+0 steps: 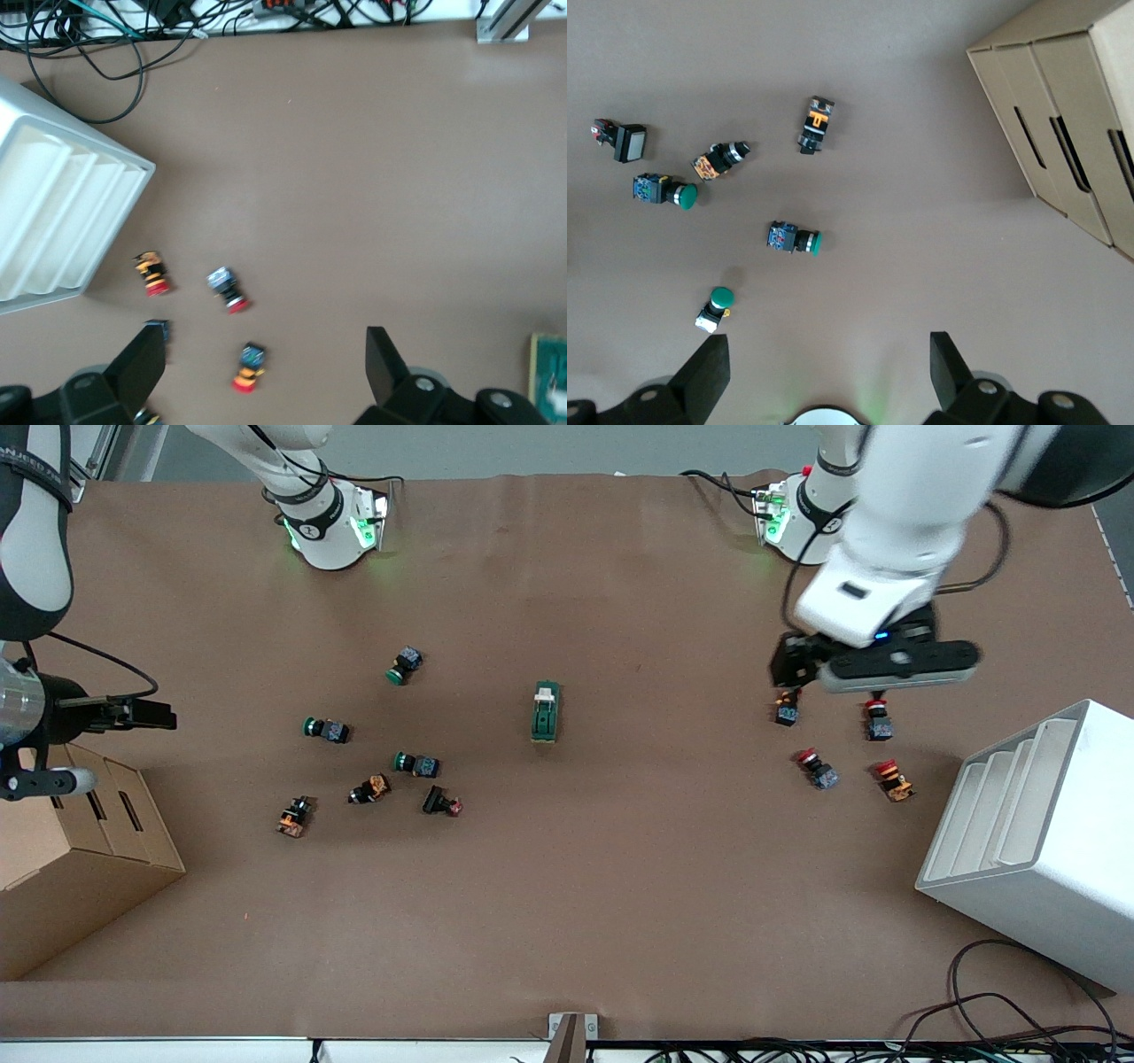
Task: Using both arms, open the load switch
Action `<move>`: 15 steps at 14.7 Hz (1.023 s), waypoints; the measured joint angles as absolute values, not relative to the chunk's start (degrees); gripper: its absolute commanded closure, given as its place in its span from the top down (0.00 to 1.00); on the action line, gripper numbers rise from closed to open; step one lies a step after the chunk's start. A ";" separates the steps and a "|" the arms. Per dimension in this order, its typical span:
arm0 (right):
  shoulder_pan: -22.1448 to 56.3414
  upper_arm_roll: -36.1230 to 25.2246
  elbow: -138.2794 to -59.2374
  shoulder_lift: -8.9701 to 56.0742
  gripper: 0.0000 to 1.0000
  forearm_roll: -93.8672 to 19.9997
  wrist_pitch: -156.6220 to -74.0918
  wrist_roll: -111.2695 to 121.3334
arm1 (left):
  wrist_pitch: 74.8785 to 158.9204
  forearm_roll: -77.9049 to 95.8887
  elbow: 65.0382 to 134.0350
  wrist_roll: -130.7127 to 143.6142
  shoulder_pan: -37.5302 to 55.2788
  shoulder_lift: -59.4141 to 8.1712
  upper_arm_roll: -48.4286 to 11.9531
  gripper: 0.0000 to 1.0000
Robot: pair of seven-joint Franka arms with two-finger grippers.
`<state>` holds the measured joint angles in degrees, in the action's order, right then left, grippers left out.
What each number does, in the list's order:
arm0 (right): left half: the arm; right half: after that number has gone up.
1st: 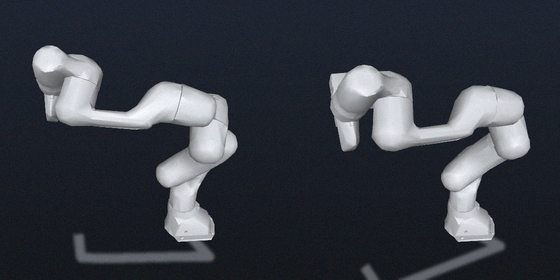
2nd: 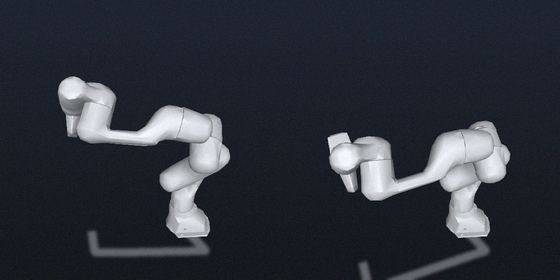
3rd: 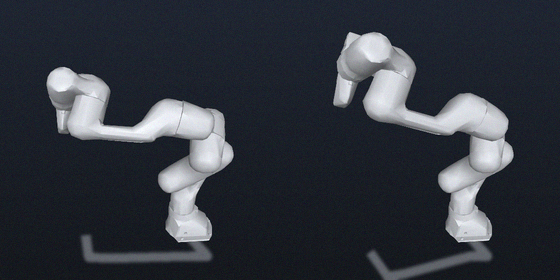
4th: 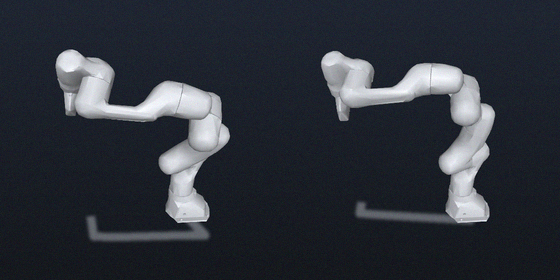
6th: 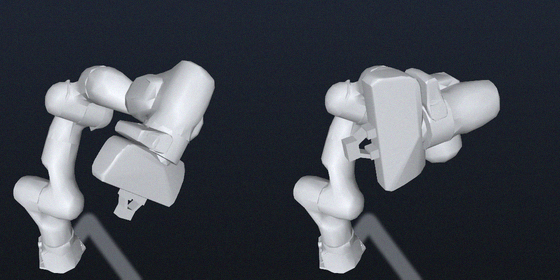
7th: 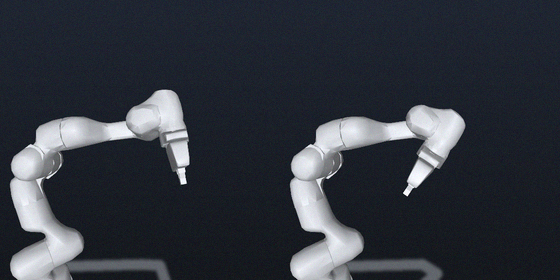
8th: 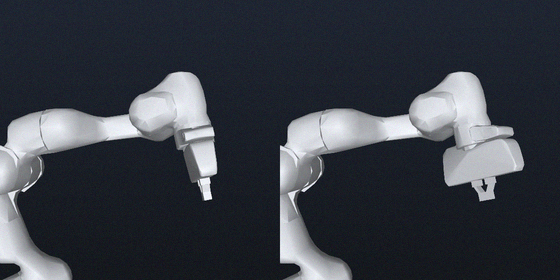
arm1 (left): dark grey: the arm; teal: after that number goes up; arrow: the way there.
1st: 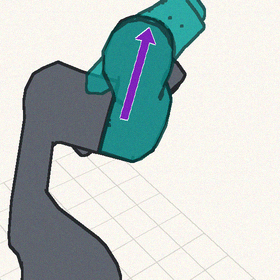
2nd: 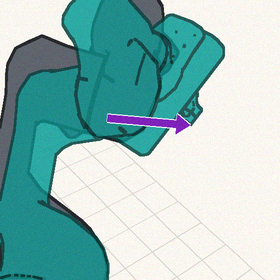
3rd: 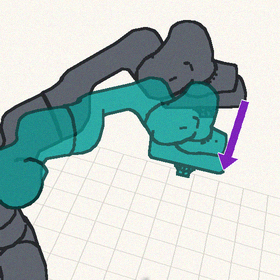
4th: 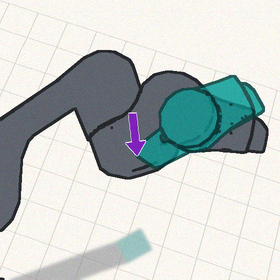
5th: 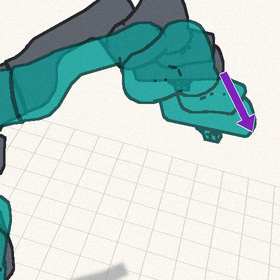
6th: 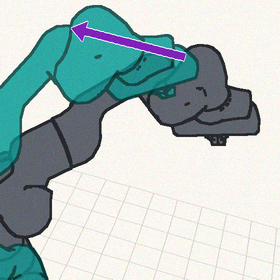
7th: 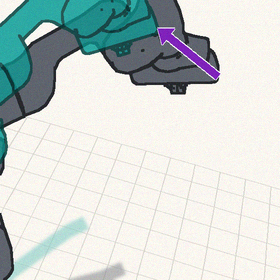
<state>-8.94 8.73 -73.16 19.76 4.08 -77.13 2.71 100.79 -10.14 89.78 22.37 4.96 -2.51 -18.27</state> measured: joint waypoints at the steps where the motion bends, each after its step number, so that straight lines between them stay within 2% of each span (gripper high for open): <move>1: -9.39 8.59 -73.01 19.50 1.00 3.75 -76.62 2.71 | 99.96 -7.74 91.18 17.58 4.77 -0.21 -15.58 1.00; 4: -10.01 7.99 -72.99 18.31 1.00 2.42 -76.10 2.86 | 96.99 -3.07 95.26 10.10 1.62 5.43 -11.86 1.00; 7: -6.02 3.43 -73.47 16.72 1.00 2.10 -76.12 2.78 | 94.16 -1.90 97.52 7.29 -0.88 8.47 -11.11 1.00; 11: -4.76 1.43 -73.78 15.54 1.00 1.36 -76.27 2.77 | 93.03 -1.51 98.07 4.04 -0.54 9.11 -8.83 1.00; 15: -3.14 -0.24 -74.39 14.38 1.00 -0.29 -76.63 2.77 | 91.92 -1.26 98.04 2.83 3.81 9.00 -3.78 1.00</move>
<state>-3.14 -0.24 -74.39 14.38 -0.29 -76.63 2.77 91.92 -1.26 98.04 2.83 3.81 9.00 -3.78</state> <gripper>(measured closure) 0.000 0.000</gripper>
